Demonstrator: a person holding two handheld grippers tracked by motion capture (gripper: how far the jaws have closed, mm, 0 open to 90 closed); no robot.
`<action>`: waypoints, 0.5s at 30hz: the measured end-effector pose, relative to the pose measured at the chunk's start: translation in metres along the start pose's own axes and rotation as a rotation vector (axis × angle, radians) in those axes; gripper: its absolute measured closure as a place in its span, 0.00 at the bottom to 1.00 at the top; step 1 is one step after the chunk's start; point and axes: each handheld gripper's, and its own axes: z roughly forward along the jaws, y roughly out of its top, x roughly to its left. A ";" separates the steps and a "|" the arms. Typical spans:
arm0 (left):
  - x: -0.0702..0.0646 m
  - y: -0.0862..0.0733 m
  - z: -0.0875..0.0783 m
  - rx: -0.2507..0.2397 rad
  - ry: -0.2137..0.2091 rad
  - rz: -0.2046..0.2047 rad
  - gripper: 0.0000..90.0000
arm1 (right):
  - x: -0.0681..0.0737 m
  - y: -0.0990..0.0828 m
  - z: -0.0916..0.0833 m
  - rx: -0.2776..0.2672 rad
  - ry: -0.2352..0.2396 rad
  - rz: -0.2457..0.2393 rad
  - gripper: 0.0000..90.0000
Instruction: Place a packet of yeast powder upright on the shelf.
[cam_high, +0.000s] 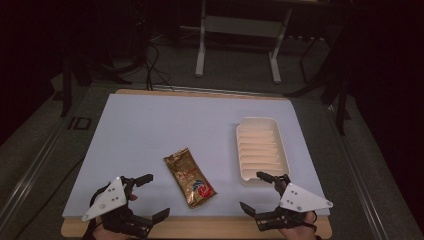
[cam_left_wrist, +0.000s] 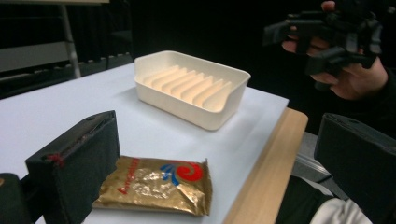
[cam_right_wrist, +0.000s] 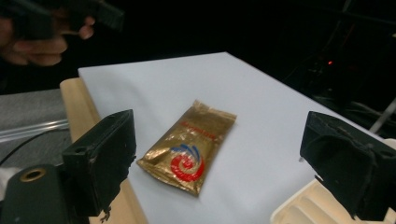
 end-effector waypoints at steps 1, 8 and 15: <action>0.002 0.001 0.001 0.005 0.005 -0.002 0.01 | 0.000 0.000 0.000 0.001 -0.003 -0.001 0.12; 0.018 0.010 0.008 0.012 0.040 -0.005 0.01 | -0.001 0.001 0.001 0.003 0.016 0.031 0.12; 0.033 0.012 0.023 0.032 0.046 -0.020 0.01 | -0.001 0.001 0.001 -0.002 -0.005 0.014 0.12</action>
